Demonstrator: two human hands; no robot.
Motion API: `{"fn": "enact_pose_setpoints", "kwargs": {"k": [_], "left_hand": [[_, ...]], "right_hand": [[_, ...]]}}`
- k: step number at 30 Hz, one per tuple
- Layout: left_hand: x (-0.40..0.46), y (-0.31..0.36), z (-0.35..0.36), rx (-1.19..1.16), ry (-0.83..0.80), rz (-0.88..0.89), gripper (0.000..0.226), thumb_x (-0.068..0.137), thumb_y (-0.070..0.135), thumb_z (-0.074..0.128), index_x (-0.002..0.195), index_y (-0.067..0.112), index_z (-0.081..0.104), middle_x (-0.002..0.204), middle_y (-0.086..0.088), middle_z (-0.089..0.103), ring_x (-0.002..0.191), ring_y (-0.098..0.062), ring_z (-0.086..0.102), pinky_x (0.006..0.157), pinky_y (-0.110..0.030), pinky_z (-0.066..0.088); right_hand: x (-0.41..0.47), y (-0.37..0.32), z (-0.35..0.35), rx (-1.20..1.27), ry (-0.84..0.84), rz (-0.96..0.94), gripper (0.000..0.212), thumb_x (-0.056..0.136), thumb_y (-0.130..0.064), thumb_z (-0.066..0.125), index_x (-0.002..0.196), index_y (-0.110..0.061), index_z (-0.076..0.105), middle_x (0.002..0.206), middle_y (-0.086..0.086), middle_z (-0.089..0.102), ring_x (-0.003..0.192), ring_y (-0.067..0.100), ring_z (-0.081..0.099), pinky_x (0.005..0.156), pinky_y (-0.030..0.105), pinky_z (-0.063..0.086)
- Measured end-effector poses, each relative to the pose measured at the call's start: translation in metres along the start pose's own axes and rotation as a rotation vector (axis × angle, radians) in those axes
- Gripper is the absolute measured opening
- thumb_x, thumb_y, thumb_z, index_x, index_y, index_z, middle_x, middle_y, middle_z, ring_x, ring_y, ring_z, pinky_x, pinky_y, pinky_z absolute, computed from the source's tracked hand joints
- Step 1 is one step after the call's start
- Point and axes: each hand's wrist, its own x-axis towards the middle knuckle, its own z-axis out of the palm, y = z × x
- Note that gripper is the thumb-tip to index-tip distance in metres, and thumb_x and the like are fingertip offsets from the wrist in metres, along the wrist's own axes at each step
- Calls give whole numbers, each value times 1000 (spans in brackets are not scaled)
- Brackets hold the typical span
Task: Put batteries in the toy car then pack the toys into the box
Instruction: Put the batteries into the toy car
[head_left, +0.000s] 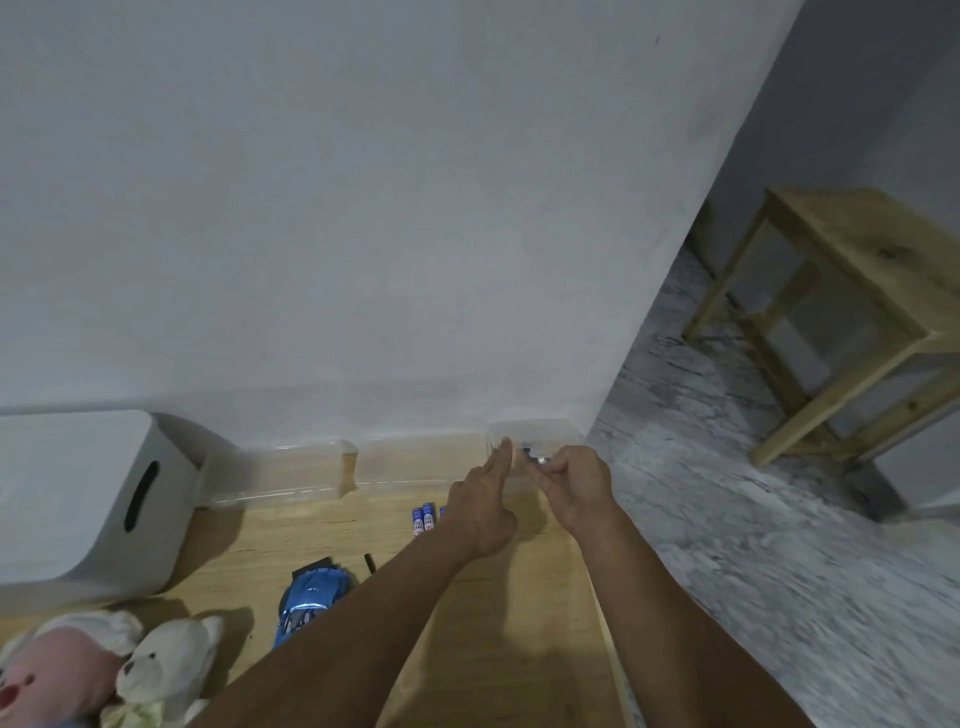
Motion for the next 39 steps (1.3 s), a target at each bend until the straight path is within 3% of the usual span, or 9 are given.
{"fn": "enact_pose_setpoints", "kwargs": {"k": [7,12,15,18,20,25,31,35,39], "left_hand": [[-1,-3,3,27,-25,-7,90,83,2,54,156,19,4,159,-3,28,129,-30,42,105,-45,38],[-1,-5,5,77,-48,-22,86,83,6,55,156,16,11,151,-10,37,130,-32,39,103,-43,39],[1,-7,6,124,-48,-43,80,85,11,57,154,14,17,144,-13,40,129,-30,34,103,-41,39],[5,-10,7,165,-60,-65,78,84,18,60,152,15,22,133,-14,40,123,-29,35,101,-40,41],[7,-10,8,189,-90,-81,78,85,20,60,152,16,21,134,-14,39,125,-30,34,101,-41,41],[11,-12,11,199,-140,-102,84,87,24,62,155,19,12,140,-15,35,130,-31,31,102,-42,40],[13,-15,15,219,-158,-122,87,89,24,63,156,23,7,141,-16,38,130,-33,33,104,-44,40],[16,-14,14,237,-171,-130,87,90,26,62,156,24,6,140,-18,39,130,-34,34,105,-44,41],[16,-18,16,250,-180,-145,90,90,28,64,156,28,2,139,-18,41,130,-34,35,104,-45,43]], "right_hand": [[13,8,-8,-159,51,-94,13,87,9,51,79,3,60,85,15,59,75,23,59,73,32,52],[23,15,-19,-323,326,-214,11,84,4,58,89,-6,61,84,17,64,60,21,63,58,30,57],[27,19,-24,-479,411,-298,19,83,-5,67,98,-14,62,89,14,68,72,28,69,67,40,61],[26,20,-29,-768,403,-425,17,82,-15,72,98,-16,68,97,10,70,87,27,67,81,35,56],[24,20,-32,-917,378,-489,20,84,-16,72,103,-14,70,105,10,67,95,26,65,80,26,47],[26,25,-35,-1169,317,-639,17,85,-10,68,100,-14,74,116,8,60,101,26,62,77,21,41],[32,32,-38,-1505,208,-810,20,83,-15,71,103,-11,75,128,4,60,120,25,49,87,36,50],[33,35,-44,-1679,148,-933,32,62,-18,88,90,-11,75,112,6,68,103,30,60,64,35,56],[36,37,-43,-1819,174,-993,41,48,-19,94,81,-14,71,97,6,68,86,29,62,45,30,51]]}}
